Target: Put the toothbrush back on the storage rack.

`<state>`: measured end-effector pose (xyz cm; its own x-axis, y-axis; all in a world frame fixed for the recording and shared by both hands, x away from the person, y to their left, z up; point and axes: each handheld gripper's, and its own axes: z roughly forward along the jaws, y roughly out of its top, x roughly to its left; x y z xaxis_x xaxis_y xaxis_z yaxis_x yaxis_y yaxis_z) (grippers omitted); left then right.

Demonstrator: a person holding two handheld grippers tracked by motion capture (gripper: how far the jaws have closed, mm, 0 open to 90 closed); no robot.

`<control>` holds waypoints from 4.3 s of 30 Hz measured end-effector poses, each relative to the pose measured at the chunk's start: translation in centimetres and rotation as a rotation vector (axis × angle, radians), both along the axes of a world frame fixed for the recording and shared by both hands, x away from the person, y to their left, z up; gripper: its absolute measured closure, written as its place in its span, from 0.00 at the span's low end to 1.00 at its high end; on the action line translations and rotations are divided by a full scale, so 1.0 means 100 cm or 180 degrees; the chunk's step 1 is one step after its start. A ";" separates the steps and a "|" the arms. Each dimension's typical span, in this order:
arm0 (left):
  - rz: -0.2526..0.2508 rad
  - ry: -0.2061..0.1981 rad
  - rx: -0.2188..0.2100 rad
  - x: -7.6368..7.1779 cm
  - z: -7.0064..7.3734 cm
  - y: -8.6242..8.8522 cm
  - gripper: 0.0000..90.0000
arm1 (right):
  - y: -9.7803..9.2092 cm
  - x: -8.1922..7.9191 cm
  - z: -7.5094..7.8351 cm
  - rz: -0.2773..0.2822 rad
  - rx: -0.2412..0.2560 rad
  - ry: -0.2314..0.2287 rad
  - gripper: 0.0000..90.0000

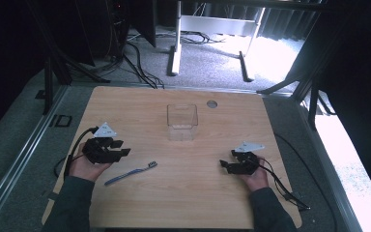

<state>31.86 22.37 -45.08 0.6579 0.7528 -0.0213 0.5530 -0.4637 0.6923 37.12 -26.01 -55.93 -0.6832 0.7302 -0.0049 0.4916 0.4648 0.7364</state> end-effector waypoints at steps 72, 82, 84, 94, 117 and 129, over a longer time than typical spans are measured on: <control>-0.0517 0.0415 0.0684 -0.002 -0.009 -0.031 0.75 | 0.000 0.000 0.000 0.0000 -0.0001 0.0000 0.32; -0.0532 0.0571 0.0791 0.000 -0.013 -0.033 0.78 | 0.000 0.000 0.000 0.0000 0.0000 0.0002 0.32; -0.0547 0.0606 0.0812 0.000 -0.014 -0.033 0.78 | 0.000 0.000 0.000 0.0000 0.0001 0.0004 0.32; -0.0587 0.0671 0.0910 0.001 -0.015 -0.037 0.78 | 0.000 0.000 0.000 0.0000 0.0000 0.0001 0.32; -0.0670 0.0748 0.1108 0.008 -0.020 -0.047 0.79 | 0.000 0.000 0.000 0.0000 0.0001 0.0004 0.32; -0.0713 0.0798 0.1158 0.009 -0.022 -0.050 0.79 | 0.000 0.000 0.000 -0.0002 0.0000 0.0003 0.32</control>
<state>32.80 17.41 -47.31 0.8127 0.5814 0.0383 0.5408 -0.7771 0.3219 37.11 -26.01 -55.93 -0.6828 0.7306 -0.0042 0.4924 0.4645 0.7360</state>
